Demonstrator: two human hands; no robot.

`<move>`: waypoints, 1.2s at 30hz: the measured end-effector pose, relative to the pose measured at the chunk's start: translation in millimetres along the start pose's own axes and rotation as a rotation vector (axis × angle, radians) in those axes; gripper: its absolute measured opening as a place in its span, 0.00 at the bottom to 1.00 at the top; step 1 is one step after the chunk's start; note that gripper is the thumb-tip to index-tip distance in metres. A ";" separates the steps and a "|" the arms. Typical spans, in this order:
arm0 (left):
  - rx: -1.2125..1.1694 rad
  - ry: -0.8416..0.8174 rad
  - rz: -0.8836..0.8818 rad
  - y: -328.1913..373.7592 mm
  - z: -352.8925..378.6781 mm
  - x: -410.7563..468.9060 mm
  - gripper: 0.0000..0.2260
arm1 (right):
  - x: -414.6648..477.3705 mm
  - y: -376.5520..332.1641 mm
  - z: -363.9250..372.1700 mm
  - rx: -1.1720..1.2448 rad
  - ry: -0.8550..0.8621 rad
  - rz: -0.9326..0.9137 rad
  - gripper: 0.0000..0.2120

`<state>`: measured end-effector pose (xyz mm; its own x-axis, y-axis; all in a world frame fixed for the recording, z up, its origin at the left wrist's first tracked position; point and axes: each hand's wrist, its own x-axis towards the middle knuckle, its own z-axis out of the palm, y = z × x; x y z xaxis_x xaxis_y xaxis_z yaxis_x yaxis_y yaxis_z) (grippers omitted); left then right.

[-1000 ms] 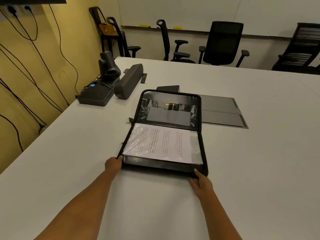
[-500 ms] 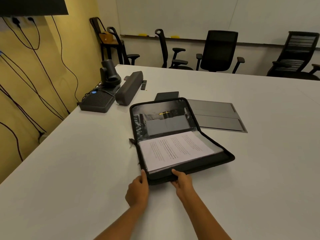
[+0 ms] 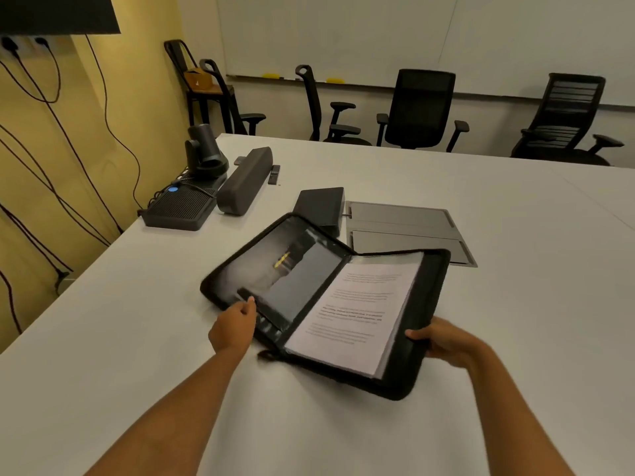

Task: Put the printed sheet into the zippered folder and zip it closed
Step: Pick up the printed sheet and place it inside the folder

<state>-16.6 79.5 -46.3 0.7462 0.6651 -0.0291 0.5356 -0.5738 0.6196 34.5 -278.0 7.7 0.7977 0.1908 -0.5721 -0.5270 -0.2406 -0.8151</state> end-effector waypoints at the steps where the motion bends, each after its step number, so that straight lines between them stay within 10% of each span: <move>1: 0.011 0.000 0.008 -0.2 -0.3 6.3 0.21 | 1.9 -8.5 -9.8 -0.064 0.007 -0.003 0.21; 9: 0.161 -0.135 0.053 -15.3 1.3 46.7 0.11 | 43.9 -47.8 -13.5 -0.387 0.452 -0.148 0.23; 19: 0.178 -0.263 -0.184 -37.3 13.7 67.3 0.24 | 91.7 -40.7 -7.8 -0.615 0.587 -0.153 0.21; 36: 0.060 0.212 -0.162 27.5 -6.6 74.9 0.19 | 118.0 36.9 0.4 -0.726 0.459 0.003 0.26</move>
<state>51.4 116.7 -26.2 0.5529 0.8320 0.0448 0.6683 -0.4750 0.5725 109.1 -263.9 -89.9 0.9187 -0.1771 -0.3531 -0.3362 -0.8198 -0.4637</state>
